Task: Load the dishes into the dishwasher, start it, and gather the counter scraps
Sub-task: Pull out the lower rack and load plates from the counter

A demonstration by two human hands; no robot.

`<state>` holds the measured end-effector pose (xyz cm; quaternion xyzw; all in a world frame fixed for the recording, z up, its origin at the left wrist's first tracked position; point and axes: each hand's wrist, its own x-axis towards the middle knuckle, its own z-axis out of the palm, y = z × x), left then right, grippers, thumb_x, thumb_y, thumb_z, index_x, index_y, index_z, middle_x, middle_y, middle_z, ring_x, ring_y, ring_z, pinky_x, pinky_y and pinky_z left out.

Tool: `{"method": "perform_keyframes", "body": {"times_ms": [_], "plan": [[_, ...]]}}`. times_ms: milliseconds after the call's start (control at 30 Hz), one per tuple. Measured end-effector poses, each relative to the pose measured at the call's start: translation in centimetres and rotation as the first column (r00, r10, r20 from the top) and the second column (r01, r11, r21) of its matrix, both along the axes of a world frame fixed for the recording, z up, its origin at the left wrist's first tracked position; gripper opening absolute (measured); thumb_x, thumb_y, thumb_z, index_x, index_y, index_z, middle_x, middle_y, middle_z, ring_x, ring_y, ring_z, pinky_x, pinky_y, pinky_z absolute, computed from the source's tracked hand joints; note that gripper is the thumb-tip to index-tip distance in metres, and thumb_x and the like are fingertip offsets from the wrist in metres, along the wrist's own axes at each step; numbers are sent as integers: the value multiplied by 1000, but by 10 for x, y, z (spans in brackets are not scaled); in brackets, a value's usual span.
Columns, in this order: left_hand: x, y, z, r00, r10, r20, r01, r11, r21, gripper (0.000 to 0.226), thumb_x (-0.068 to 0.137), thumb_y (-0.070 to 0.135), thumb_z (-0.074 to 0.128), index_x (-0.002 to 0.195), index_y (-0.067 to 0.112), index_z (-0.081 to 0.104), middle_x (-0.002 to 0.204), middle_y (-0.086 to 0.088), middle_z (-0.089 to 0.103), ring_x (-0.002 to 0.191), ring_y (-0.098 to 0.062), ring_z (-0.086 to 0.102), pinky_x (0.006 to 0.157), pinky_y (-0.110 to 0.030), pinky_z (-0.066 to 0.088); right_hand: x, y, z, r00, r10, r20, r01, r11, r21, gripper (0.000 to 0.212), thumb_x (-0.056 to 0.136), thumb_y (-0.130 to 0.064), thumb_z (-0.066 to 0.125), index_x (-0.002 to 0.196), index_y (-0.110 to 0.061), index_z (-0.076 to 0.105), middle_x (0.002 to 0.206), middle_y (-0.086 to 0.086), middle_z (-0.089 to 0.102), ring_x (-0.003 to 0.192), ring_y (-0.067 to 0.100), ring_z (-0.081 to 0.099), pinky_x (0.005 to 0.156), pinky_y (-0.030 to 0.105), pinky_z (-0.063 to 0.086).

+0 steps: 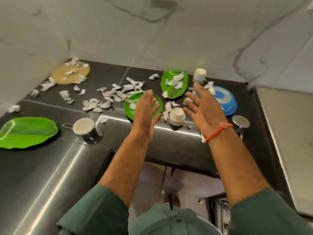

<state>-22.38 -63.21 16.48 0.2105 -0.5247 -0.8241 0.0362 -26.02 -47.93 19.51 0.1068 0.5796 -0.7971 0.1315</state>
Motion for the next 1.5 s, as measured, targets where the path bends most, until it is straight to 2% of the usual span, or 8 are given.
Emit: {"method": "perform_keyframes", "body": {"times_ms": [433,533,833,967,1133,1200,1300,1500], "plan": [[3,-100,22,882,471,-24,-471,881,-31,39,100,46,56,135,30,51,138,-3,57,119,-18,61,107,-42,47,-63,-126,10,875,484,-31,-484,868,-112,56,100,-40,56,152,-26,40,151,7,47,132,26,51,108,42,43],[4,-120,20,849,528,-1,-527,849,-38,51,99,48,56,145,28,46,139,-4,57,120,-19,61,109,-44,45,-71,-149,9,841,541,-9,-537,832,-137,57,99,-41,57,152,-26,39,151,9,48,133,27,51,110,44,43],[-31,-217,7,830,550,92,-543,835,-86,47,99,43,58,143,26,51,138,-2,57,121,-20,61,109,-44,45,-116,-230,5,810,585,29,-581,809,-86,54,97,-42,61,147,-29,44,147,7,52,129,25,54,110,45,43],[-66,-274,-7,866,483,132,-447,865,-229,34,101,37,56,134,28,55,124,5,60,118,-19,60,103,-39,47,-139,-266,4,798,602,28,-601,799,-21,57,98,-42,59,150,-28,40,148,7,51,129,26,53,108,43,45],[-124,-351,-26,915,338,222,-150,793,-590,53,101,29,56,151,16,42,130,-1,55,93,-6,56,88,-30,43,-163,-298,-1,787,617,34,-617,785,58,53,97,-45,57,147,-29,46,145,5,53,129,26,53,111,48,42],[-149,-381,-37,919,261,296,35,693,-720,58,99,31,57,152,15,39,129,-4,56,104,-16,60,94,-31,45,-169,-305,-4,779,625,44,-626,774,94,58,92,-50,59,145,-30,48,143,5,55,126,25,56,110,48,43],[-181,-418,-59,887,198,418,288,472,-833,65,97,32,57,154,11,34,153,-13,45,135,-31,49,106,-35,40,-175,-313,-7,782,620,64,-621,769,149,66,84,-57,60,143,-31,50,138,3,58,122,22,59,108,47,46],[-225,-462,-107,811,151,566,543,167,-823,71,94,38,57,155,13,32,158,-14,37,143,-35,37,115,-48,35,-184,-337,-25,777,615,131,-629,760,164,62,85,-61,56,140,-31,54,137,2,60,120,20,61,106,44,48]]}}
